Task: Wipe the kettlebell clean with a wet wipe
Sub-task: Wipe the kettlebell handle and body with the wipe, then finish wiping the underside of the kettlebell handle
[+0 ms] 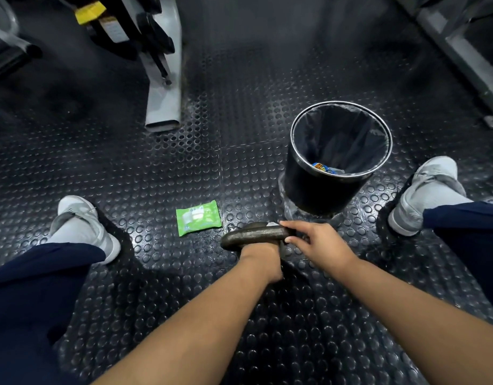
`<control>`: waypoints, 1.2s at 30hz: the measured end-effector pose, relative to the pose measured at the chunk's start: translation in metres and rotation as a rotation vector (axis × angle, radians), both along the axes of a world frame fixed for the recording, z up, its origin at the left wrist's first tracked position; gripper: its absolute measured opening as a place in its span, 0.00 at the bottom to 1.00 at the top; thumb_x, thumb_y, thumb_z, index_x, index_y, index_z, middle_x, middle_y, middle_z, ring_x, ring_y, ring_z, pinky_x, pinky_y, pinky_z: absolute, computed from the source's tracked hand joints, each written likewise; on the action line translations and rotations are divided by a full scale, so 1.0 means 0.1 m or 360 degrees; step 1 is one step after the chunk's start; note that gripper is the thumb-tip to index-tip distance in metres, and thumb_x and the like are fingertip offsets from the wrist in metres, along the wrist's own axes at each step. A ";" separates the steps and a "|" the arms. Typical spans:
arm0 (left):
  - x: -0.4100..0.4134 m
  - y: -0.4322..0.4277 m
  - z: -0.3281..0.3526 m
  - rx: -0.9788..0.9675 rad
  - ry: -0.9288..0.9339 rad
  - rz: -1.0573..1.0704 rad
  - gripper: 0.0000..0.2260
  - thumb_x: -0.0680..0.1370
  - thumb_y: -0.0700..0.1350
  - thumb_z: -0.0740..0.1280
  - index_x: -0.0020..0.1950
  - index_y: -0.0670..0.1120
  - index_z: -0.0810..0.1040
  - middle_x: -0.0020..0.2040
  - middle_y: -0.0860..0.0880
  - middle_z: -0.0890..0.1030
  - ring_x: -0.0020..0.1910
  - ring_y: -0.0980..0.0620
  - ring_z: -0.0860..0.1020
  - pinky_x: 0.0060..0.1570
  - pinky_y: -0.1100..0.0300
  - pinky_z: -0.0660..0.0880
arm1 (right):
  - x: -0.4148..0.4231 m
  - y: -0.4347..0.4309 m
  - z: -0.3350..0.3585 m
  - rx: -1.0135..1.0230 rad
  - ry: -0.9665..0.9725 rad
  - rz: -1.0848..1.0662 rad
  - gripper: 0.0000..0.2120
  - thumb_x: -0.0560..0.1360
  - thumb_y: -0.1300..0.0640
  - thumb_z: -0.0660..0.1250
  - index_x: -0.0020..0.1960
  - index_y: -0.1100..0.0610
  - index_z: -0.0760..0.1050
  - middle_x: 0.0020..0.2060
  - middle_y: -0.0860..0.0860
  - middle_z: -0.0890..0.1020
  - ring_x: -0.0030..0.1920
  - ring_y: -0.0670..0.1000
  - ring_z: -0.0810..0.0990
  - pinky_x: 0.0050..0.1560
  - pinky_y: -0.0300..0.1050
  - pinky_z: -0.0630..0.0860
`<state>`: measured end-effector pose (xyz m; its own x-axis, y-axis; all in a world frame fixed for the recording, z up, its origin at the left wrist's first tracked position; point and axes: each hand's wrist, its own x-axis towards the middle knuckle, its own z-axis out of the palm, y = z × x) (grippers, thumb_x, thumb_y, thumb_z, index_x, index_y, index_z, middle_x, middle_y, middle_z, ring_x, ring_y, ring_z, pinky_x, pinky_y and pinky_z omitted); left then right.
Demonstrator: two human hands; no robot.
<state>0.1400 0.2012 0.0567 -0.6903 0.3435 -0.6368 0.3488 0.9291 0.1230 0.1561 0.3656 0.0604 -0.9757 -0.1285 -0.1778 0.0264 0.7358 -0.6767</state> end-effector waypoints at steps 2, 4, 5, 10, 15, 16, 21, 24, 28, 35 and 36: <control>0.06 0.04 0.00 0.0293 -0.0143 0.0267 0.17 0.75 0.53 0.69 0.62 0.52 0.78 0.55 0.50 0.82 0.55 0.46 0.81 0.55 0.53 0.79 | 0.00 0.02 -0.02 0.0011 0.0006 0.0003 0.20 0.76 0.47 0.72 0.67 0.36 0.76 0.44 0.43 0.86 0.35 0.38 0.77 0.42 0.32 0.74; 0.14 0.00 -0.06 0.0751 -0.0422 0.0721 0.15 0.72 0.51 0.72 0.57 0.52 0.78 0.50 0.52 0.82 0.50 0.49 0.82 0.54 0.55 0.80 | 0.02 0.02 -0.04 0.0022 0.0012 -0.0003 0.20 0.76 0.46 0.71 0.67 0.34 0.75 0.42 0.44 0.86 0.36 0.39 0.77 0.41 0.30 0.72; 0.17 -0.04 -0.10 0.0946 -0.0533 0.0897 0.19 0.71 0.49 0.74 0.60 0.52 0.76 0.49 0.51 0.82 0.48 0.51 0.82 0.53 0.54 0.81 | 0.02 0.02 -0.04 0.0021 0.0023 -0.0008 0.20 0.76 0.46 0.71 0.67 0.34 0.75 0.43 0.43 0.86 0.37 0.38 0.78 0.41 0.28 0.70; 0.39 -0.19 -0.17 0.1312 -0.0719 0.1042 0.27 0.76 0.38 0.73 0.70 0.52 0.68 0.33 0.55 0.79 0.26 0.59 0.75 0.28 0.65 0.73 | 0.02 0.00 0.03 -0.0019 0.0023 0.0001 0.20 0.77 0.49 0.72 0.67 0.36 0.76 0.43 0.40 0.85 0.38 0.35 0.77 0.39 0.24 0.68; 0.15 -0.15 -0.10 0.0428 -0.0257 0.0334 0.22 0.74 0.50 0.69 0.67 0.52 0.73 0.63 0.47 0.81 0.61 0.44 0.80 0.61 0.51 0.78 | 0.05 -0.02 0.10 -0.0033 0.0017 -0.0035 0.20 0.76 0.52 0.73 0.67 0.41 0.78 0.28 0.27 0.73 0.36 0.31 0.75 0.37 0.23 0.66; 0.08 -0.12 -0.07 0.0321 -0.0202 0.0249 0.19 0.75 0.50 0.68 0.66 0.52 0.74 0.61 0.46 0.82 0.60 0.43 0.81 0.59 0.50 0.79 | 0.05 -0.02 0.12 -0.0022 0.0017 -0.0037 0.20 0.76 0.52 0.73 0.67 0.40 0.78 0.27 0.29 0.73 0.36 0.31 0.75 0.36 0.24 0.65; -0.02 -0.03 -0.11 0.0049 0.0004 0.0178 0.17 0.81 0.45 0.63 0.71 0.51 0.73 0.66 0.46 0.79 0.64 0.42 0.79 0.57 0.49 0.78 | 0.07 -0.04 0.19 -0.0041 0.0012 -0.0020 0.20 0.77 0.52 0.72 0.67 0.39 0.77 0.28 0.34 0.71 0.36 0.32 0.75 0.36 0.26 0.67; 0.16 -0.08 -0.19 0.0465 0.0127 0.0688 0.10 0.81 0.46 0.61 0.55 0.56 0.80 0.52 0.52 0.84 0.53 0.47 0.82 0.46 0.56 0.73 | 0.09 -0.05 0.21 -0.0086 0.0022 -0.0032 0.20 0.77 0.53 0.72 0.67 0.41 0.78 0.27 0.31 0.72 0.36 0.32 0.75 0.38 0.25 0.67; 0.35 0.03 -0.24 0.1059 0.0098 0.1619 0.09 0.82 0.46 0.65 0.47 0.49 0.85 0.37 0.51 0.85 0.35 0.51 0.84 0.39 0.52 0.83 | 0.09 -0.05 0.22 -0.0124 0.0001 -0.0041 0.20 0.78 0.54 0.71 0.68 0.42 0.77 0.32 0.27 0.69 0.37 0.26 0.73 0.39 0.22 0.65; 0.37 0.05 -0.07 0.1556 -0.0605 0.2151 0.08 0.83 0.40 0.63 0.56 0.44 0.81 0.44 0.44 0.84 0.29 0.56 0.78 0.32 0.60 0.79 | 0.08 -0.06 0.21 -0.0221 -0.0146 -0.0127 0.19 0.77 0.53 0.72 0.65 0.37 0.77 0.32 0.26 0.75 0.36 0.27 0.74 0.40 0.24 0.67; 0.34 0.02 0.00 0.1542 -0.0646 0.2097 0.08 0.83 0.39 0.63 0.56 0.43 0.82 0.43 0.45 0.83 0.29 0.56 0.78 0.32 0.61 0.79 | 0.06 -0.07 0.22 -0.0249 -0.0187 -0.0137 0.19 0.76 0.53 0.72 0.64 0.37 0.78 0.38 0.27 0.78 0.40 0.28 0.76 0.44 0.26 0.69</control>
